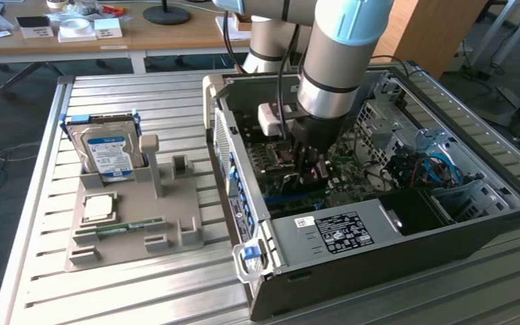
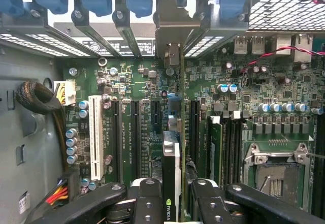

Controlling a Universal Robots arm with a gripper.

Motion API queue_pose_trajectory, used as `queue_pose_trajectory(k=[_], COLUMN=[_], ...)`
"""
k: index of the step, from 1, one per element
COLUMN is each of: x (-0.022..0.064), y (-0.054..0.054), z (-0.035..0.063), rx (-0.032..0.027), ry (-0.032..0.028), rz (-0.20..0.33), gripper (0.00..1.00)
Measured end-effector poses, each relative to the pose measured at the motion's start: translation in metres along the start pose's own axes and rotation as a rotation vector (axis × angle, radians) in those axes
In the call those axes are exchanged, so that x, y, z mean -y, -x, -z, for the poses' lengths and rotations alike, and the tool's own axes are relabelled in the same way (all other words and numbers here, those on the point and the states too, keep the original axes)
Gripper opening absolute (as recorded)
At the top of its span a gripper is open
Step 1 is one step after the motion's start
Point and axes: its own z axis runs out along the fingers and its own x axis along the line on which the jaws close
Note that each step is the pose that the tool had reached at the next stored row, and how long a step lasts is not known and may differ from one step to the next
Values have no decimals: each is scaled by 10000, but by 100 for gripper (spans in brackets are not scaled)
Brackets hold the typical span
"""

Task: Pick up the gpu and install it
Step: 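Insert the gpu into the slot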

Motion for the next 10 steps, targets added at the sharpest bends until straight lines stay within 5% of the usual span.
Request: queue_pose_trajectory(k=[10], x=[-1], y=[2], z=[-15], rx=[-4], ry=[1], rz=[-26], gripper=[27])
